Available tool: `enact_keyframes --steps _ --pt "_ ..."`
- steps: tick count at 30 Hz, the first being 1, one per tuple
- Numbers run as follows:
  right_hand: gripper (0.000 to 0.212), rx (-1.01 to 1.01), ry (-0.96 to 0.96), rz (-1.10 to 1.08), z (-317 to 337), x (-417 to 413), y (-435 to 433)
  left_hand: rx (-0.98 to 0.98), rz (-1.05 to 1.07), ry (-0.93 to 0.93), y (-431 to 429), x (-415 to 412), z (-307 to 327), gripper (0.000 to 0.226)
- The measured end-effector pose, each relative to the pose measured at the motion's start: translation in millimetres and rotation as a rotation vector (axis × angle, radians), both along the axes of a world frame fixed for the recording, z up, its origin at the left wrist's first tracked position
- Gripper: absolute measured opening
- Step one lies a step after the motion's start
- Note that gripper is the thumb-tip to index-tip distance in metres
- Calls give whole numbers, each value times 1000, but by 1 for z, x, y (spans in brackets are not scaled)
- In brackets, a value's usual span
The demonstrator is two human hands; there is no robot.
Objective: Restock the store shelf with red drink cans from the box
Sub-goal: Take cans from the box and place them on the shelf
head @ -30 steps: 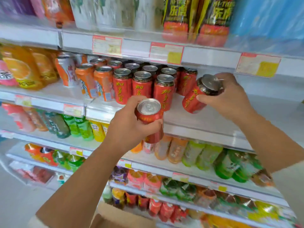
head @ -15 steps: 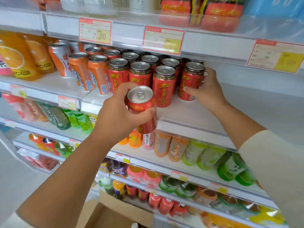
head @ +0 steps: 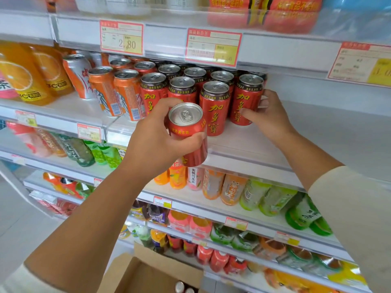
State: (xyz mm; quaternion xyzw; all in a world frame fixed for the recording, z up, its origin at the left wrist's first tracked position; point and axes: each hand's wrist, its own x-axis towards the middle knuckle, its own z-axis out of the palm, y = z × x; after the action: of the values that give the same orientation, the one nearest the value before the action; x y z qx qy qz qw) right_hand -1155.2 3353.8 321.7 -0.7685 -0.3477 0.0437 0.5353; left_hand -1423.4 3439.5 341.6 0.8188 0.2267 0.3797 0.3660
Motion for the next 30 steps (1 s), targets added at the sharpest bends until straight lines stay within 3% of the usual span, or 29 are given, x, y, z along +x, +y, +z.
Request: enact_keyframes --steps 10,16,21,23,26,30 --pt "64 -45 -100 -55 15 -27 -18 -9 -69 -14 -13 14 10 56" --pt "75 10 -34 374 26 -102 -63 7 -115 -52 -29 41 22 58" --pt "65 64 -8 212 27 -101 -68 48 -223 -18 -30 64 22 75" --pt "60 76 -13 139 25 -93 -68 209 -161 9 -17 63 18 77" --pt "62 62 -12 60 20 -80 -62 616 48 106 13 60 8 74" --pt "70 38 1 11 13 -70 -52 703 96 275 38 67 -3 73"
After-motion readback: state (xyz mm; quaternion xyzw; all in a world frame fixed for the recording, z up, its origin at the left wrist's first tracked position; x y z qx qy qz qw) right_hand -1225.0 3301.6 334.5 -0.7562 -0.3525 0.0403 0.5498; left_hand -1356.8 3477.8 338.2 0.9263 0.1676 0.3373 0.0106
